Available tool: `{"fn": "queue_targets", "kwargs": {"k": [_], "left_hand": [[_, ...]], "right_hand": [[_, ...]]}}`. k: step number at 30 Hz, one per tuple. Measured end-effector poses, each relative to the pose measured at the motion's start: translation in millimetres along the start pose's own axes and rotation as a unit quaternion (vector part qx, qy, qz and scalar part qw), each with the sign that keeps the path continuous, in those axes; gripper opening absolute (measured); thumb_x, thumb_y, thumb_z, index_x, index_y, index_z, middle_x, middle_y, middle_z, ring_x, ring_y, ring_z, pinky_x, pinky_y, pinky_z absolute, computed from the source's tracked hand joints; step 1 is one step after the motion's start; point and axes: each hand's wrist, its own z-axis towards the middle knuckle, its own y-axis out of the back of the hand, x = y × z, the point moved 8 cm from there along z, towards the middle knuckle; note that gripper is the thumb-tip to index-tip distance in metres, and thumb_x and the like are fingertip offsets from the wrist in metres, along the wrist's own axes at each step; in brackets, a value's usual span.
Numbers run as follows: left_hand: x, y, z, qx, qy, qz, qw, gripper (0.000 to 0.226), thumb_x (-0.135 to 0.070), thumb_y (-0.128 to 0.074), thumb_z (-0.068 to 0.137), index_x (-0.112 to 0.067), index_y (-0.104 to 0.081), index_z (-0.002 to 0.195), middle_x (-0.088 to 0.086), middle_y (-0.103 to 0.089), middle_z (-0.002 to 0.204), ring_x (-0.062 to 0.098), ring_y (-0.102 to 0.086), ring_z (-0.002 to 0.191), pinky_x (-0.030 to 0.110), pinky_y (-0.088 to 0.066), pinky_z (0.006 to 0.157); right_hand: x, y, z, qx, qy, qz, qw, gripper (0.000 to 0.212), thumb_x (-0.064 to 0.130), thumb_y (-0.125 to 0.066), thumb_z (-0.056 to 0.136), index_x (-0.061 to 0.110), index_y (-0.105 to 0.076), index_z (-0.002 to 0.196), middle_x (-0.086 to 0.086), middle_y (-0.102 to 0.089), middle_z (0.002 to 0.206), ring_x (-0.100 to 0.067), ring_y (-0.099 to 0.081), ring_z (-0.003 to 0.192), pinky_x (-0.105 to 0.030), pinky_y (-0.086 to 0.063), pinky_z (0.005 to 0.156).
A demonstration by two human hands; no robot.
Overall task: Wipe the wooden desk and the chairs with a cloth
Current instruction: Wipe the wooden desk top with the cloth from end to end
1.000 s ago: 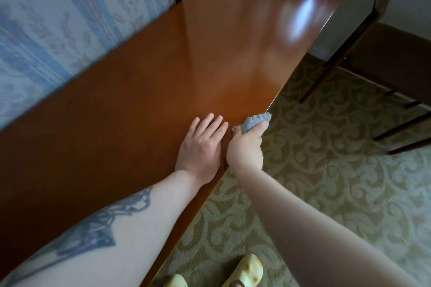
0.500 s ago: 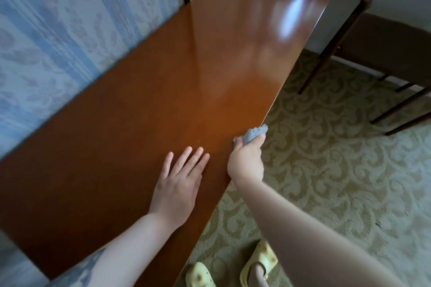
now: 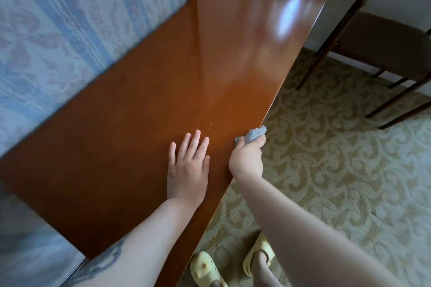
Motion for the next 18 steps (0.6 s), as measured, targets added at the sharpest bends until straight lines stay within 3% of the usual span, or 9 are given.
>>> {"fn": "queue_targets", "kwargs": {"k": [4, 8, 13, 16, 18], "left_hand": [[0.4, 3.2, -4.3, -0.023, 0.007, -0.014, 1.0, 0.052, -0.035, -0.02, 0.101, -0.02, -0.05, 0.14, 0.002, -0.044, 0.148, 0.021, -0.034, 0.141, 0.043, -0.017, 0.117], [-1.0, 2.2, -3.8, -0.025, 0.005, -0.019, 1.0, 0.05, -0.031, -0.022, 0.1, -0.02, -0.049, 0.14, 0.0, -0.046, 0.147, 0.019, -0.035, 0.141, 0.045, -0.023, 0.117], [-0.3, -0.3, -5.6, -0.026, 0.009, -0.023, 0.999, 0.047, -0.03, -0.025, 0.102, -0.02, -0.046, 0.143, -0.002, -0.042, 0.15, 0.017, -0.029, 0.143, 0.043, -0.022, 0.118], [0.7, 0.5, -4.8, -0.035, 0.007, -0.026, 0.999, 0.045, -0.029, -0.029, 0.1, -0.02, -0.049, 0.14, 0.0, -0.045, 0.147, 0.018, -0.034, 0.141, 0.044, -0.025, 0.117], [2.4, 0.4, -3.9, -0.035, 0.01, -0.035, 0.999, 0.046, -0.029, -0.03, 0.099, -0.02, -0.051, 0.139, 0.0, -0.047, 0.146, 0.019, -0.036, 0.14, 0.045, -0.026, 0.116]], "right_hand": [[-34.5, -17.7, -84.8, 0.007, 0.053, 0.071, 0.996, 0.066, 0.037, -0.04, 0.102, 0.033, -0.001, 0.154, 0.0, -0.045, 0.144, -0.022, -0.057, 0.113, -0.028, -0.035, 0.08], [-41.9, -24.9, -71.7, 0.068, 0.048, -0.005, 0.996, 0.066, 0.039, -0.038, 0.101, 0.02, -0.001, 0.153, -0.009, -0.049, 0.142, -0.029, -0.06, 0.107, -0.035, -0.045, 0.079], [-5.0, -6.2, -5.1, 0.0, 0.02, -0.01, 1.0, 0.059, 0.042, -0.031, 0.103, 0.016, -0.008, 0.151, -0.014, -0.055, 0.13, -0.035, -0.06, 0.101, -0.036, -0.04, 0.072], [-12.5, -9.8, -33.2, -0.047, 0.055, 0.032, 0.997, 0.06, 0.039, -0.034, 0.103, 0.024, -0.006, 0.154, -0.01, -0.049, 0.137, -0.03, -0.058, 0.108, -0.033, -0.037, 0.076], [-32.2, -20.5, -72.2, -0.022, 0.069, 0.056, 0.996, 0.064, 0.037, -0.038, 0.103, 0.03, 0.0, 0.154, -0.006, -0.042, 0.146, -0.026, -0.055, 0.115, -0.03, -0.035, 0.079]]}}
